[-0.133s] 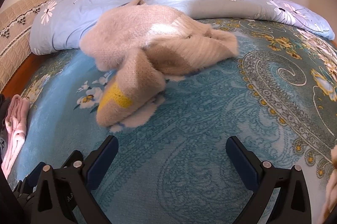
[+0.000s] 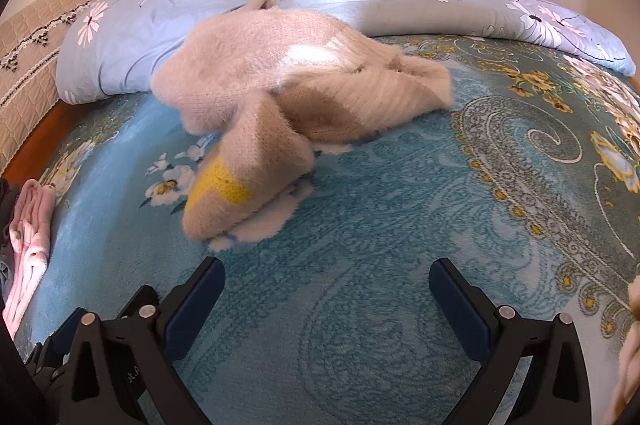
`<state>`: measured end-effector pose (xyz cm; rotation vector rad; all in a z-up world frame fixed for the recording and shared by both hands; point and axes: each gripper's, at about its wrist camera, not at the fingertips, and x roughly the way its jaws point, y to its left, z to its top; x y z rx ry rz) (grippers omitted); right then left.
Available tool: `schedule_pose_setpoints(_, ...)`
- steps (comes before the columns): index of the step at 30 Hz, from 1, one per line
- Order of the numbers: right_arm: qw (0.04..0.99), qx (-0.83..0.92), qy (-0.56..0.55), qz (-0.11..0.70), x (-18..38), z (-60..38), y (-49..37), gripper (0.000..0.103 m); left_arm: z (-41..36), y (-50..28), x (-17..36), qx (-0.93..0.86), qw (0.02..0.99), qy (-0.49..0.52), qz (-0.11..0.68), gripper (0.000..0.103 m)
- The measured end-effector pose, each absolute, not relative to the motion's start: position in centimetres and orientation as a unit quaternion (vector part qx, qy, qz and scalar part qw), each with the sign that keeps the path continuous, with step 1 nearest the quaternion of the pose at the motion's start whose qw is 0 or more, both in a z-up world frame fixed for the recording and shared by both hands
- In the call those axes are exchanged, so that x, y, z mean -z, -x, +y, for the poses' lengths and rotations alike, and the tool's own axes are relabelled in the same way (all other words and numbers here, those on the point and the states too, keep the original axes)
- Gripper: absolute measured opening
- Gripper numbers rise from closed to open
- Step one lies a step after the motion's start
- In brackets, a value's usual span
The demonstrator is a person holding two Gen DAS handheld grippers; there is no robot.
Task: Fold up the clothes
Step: 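Move both grippers toward the crumpled beige fuzzy sweater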
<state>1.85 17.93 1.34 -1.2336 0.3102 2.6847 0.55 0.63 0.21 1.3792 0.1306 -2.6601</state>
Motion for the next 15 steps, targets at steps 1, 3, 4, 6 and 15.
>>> schedule_pose_setpoints(1, 0.086, -0.900, 0.414, 0.103, -1.4, 17.9, -1.8, 0.103, 0.8, -0.7, -0.3, 0.885, 0.071, -0.459, 0.043, 0.097)
schedule_pose_setpoints(3, 0.086, -0.901, 0.414, 0.104, -1.5, 17.8, -1.7, 0.103, 1.1, -0.9, -0.4, 0.884, 0.071, -0.459, 0.042, 0.097)
schedule_pose_setpoints(4, 0.086, -0.900, 0.413, 0.105, -1.6, 17.8, -1.7, 0.103, 1.0, -0.8, -0.4, 0.884, 0.071, -0.459, 0.041, 0.097)
schedule_pose_setpoints(6, 0.085, -0.901, 0.412, 0.106, -1.5, 18.0, -1.7, 0.103, 0.8, -0.2, -0.5, 0.884, 0.069, -0.460, 0.043, 0.097)
schedule_pose_setpoints(15, 0.062, -0.906, 0.400, 0.125, -1.8, 18.1, -2.2, 0.103, 0.0, 0.6, -0.7, 0.889, 0.052, -0.449, 0.067, 0.100)
